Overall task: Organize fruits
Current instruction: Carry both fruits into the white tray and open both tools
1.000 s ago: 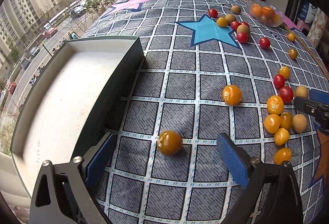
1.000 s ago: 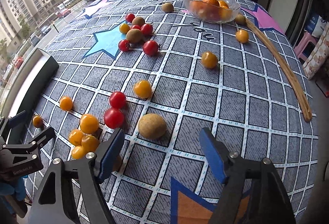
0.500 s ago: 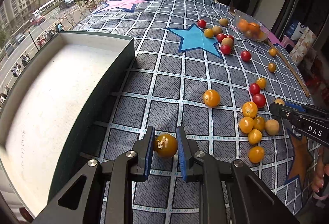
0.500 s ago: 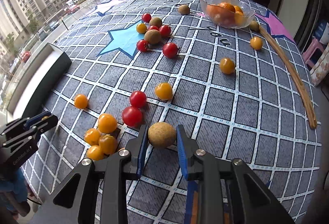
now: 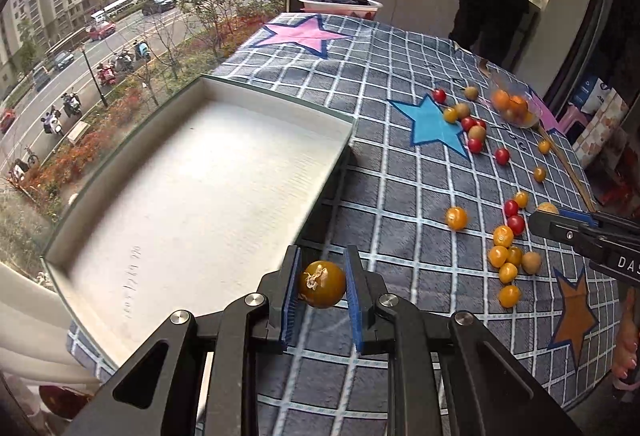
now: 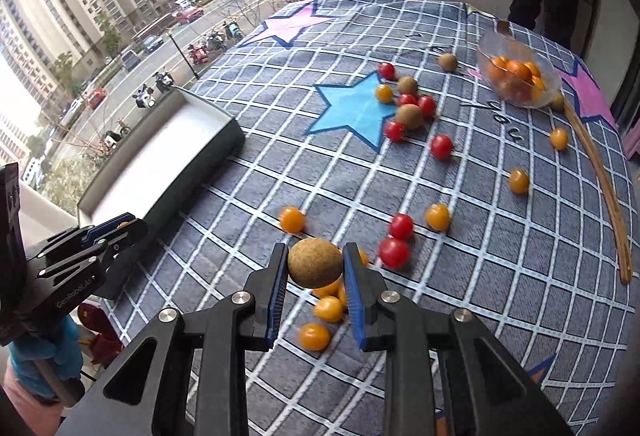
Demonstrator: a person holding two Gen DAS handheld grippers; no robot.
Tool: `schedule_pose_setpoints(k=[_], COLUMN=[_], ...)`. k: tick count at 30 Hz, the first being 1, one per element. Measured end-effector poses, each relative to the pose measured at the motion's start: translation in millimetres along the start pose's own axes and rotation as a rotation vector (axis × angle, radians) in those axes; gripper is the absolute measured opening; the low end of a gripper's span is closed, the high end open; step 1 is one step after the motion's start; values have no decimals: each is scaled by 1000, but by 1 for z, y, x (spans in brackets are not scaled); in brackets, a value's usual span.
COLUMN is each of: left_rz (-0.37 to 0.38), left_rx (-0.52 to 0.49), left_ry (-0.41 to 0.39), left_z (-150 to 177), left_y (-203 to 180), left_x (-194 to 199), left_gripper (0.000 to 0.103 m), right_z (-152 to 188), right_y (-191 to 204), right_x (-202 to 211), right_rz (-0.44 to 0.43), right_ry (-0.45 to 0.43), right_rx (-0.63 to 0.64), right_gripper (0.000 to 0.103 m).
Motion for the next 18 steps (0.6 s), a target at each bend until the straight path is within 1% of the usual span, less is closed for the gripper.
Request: schedule_pose_setpoints(k=[2, 7, 10, 14, 18], left_rz=[-39, -126, -161, -190, -210], left_rx=[20, 103, 145, 183, 180], left_ry=[-7, 12, 29, 60, 92], left_z=[-4, -3, -1, 4, 10], left_y=[22, 81, 107, 129, 132], left_x=[1, -7, -16, -32, -49], left_gripper=[23, 23, 23, 23, 23], right_z=[-9, -31, -43, -54, -58], right_y=[20, 75, 104, 136, 153], right_x=[-7, -32, -53, -88, -125], right_rz=[-25, -73, -99, -111, -113], right_ry=[10, 44, 77, 134, 200], right_rx=[29, 121, 160, 212, 211], right_gripper=[30, 30, 30, 30, 30])
Point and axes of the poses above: each gripper's, at about its wrist camera, not at the fingertips, and x roughly against the way its jaws point, y to its left, z to its underside, the point moved 9 cm from there along -x, roughly the way its jaws point, and after that the axes turned 6 degrees about -z, right-handed, at the moved point
